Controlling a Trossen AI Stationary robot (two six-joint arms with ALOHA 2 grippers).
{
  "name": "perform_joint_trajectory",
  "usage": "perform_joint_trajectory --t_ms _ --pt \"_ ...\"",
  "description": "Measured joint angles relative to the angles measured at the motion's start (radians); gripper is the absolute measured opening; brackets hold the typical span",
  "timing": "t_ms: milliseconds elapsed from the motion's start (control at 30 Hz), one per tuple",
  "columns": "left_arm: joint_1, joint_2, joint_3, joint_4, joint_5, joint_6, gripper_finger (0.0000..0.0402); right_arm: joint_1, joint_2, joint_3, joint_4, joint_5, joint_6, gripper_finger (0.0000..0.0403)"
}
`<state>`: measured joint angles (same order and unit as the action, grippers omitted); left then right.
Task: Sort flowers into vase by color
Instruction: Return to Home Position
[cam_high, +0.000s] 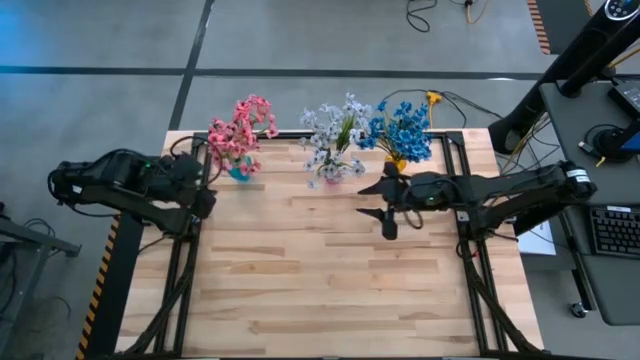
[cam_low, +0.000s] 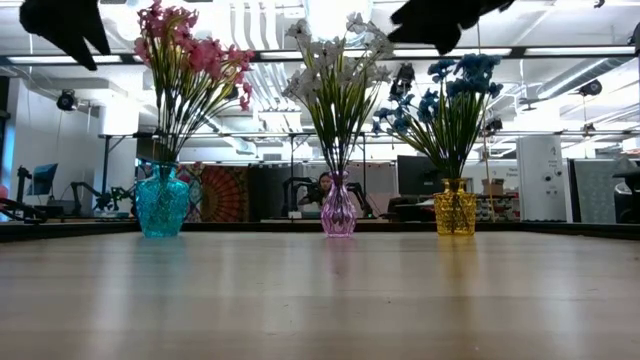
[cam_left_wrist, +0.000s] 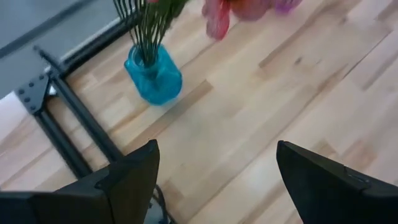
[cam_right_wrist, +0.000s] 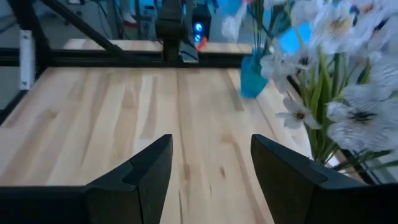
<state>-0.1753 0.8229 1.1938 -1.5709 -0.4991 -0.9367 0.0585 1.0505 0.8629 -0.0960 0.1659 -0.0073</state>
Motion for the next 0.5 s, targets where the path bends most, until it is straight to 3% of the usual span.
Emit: perform_joint_trajectory --t_ms 267,500 --pt "-0.187 -0.033 -0.011 0.163 -0.223 0.051 0.0301 0.000 -0.126 -0.103 0.053 -0.012 -0.065 0.0210" --pt "-0.482 -0.007 -0.059 0.244 -0.518 0.083 0.0279 0.000 -0.259 -0.237 0.147 -0.026 -0.104 0.0210"
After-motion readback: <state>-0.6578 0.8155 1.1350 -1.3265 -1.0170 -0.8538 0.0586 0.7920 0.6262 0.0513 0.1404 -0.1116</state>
